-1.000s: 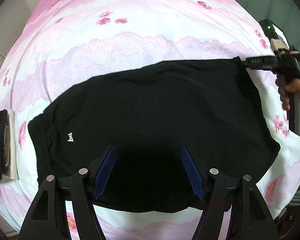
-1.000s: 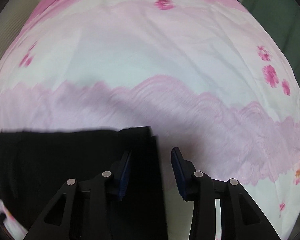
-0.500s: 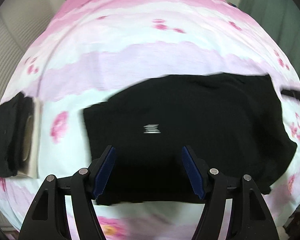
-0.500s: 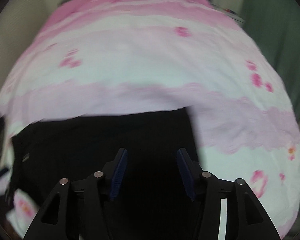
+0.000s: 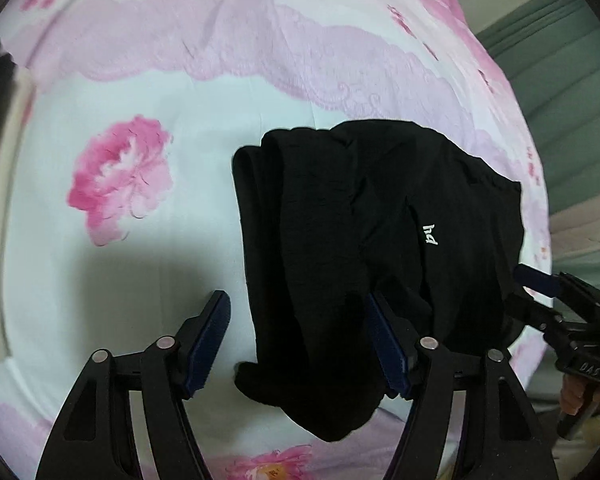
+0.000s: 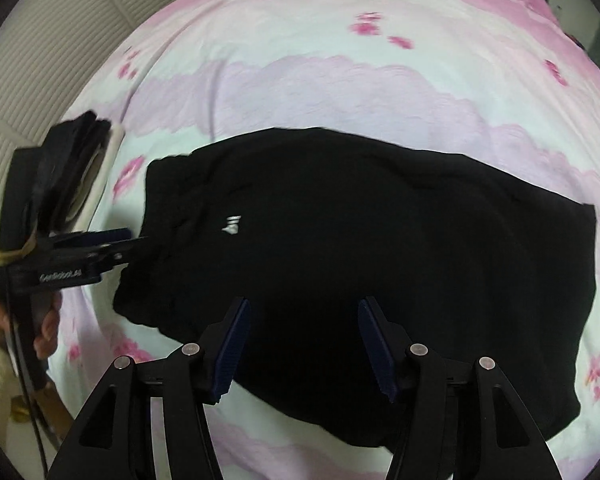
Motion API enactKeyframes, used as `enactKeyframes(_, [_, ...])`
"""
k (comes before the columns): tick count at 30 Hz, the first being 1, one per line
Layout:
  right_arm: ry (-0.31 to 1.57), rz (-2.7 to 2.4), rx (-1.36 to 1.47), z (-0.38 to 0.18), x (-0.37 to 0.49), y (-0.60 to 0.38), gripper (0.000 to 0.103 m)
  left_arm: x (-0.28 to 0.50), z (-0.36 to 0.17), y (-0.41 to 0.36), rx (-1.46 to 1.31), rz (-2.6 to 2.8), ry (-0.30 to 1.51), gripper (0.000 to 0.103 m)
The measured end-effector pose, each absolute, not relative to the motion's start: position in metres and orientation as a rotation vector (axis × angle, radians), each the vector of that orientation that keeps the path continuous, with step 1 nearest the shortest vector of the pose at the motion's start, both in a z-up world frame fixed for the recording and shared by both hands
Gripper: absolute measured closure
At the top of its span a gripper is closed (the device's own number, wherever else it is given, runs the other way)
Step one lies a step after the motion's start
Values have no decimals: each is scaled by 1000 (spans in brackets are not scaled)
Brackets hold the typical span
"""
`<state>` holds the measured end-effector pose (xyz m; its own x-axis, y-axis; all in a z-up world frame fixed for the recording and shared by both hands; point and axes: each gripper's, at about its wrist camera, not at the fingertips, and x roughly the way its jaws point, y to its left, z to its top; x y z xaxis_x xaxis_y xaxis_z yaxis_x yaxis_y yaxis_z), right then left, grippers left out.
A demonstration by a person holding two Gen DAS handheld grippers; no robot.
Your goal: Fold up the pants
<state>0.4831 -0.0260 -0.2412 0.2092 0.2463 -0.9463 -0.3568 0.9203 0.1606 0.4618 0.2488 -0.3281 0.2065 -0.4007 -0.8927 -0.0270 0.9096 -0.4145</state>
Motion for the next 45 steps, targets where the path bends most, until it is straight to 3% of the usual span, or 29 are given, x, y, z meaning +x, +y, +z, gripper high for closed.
enactKeyframes(2, [1308,413,-117,-244,481,-18,46,467,-337,250,-387,-312,1356,25])
enactKeyframes(6, [1349,390,-118,-248,476,-13,46,476,-348,253,-485,-406,1350,7])
enactKeyframes(11, [1376,364,-140,-254,467,-12,46,489,-362,247,-645,-484,1330,7])
enactKeyframes(13, [1388,349,-143,-257,463,-11,46,493,-365,237,-636,-494,1341,16])
enactKeyframes(15, [1401,341,-133,-260,460,-10,46,494,-367,231,-612,-499,1354,38])
enactKeyframes(17, [1404,334,-131,-261,457,-8,46,492,-367,227,-567,-489,1358,51])
enactKeyframes(18, [1404,331,-133,-262,456,-7,46,491,-366,230,-549,-480,1361,66])
enactKeyframes(21, [1403,326,-138,-262,453,-3,46,488,-360,242,-626,-475,1355,79])
enactKeyframes(26, [1383,340,-121,-253,448,2,46,475,-328,263,-593,-443,1305,81])
enactKeyframes(34, [1363,337,-106,-244,442,-5,46,481,-344,271,-574,-282,1447,80])
enactKeyframes(45, [1296,229,-7,-208,421,-74,46,466,-247,232,-349,-75,1380,80])
